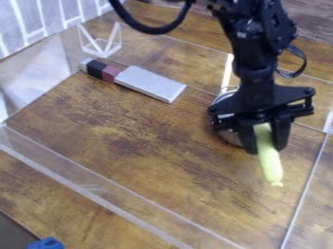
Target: Move the toy knife to the right side of the table
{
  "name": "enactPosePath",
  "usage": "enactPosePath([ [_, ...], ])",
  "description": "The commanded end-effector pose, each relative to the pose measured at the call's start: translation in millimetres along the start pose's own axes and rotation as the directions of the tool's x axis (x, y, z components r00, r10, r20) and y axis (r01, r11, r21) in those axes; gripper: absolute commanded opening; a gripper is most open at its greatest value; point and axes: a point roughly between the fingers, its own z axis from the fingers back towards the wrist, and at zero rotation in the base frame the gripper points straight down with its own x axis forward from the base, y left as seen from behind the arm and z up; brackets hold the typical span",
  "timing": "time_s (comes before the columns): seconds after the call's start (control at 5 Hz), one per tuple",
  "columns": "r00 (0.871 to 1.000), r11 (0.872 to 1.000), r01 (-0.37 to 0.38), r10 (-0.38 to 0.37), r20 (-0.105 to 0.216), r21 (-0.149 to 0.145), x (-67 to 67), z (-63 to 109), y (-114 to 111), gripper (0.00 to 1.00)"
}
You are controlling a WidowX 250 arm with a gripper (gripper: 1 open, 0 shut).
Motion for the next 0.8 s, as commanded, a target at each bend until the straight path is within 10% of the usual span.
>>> enactPosePath([
  [0.0, 0.998, 0.997, 0.054, -0.052, 0.043, -0.051, 8.5, 5.4, 1, 0.0],
  [0.6, 0.963, 0.962, 0.269, -0.269, 0.002, -0.038, 21.4, -18.3, 13, 0.0],
])
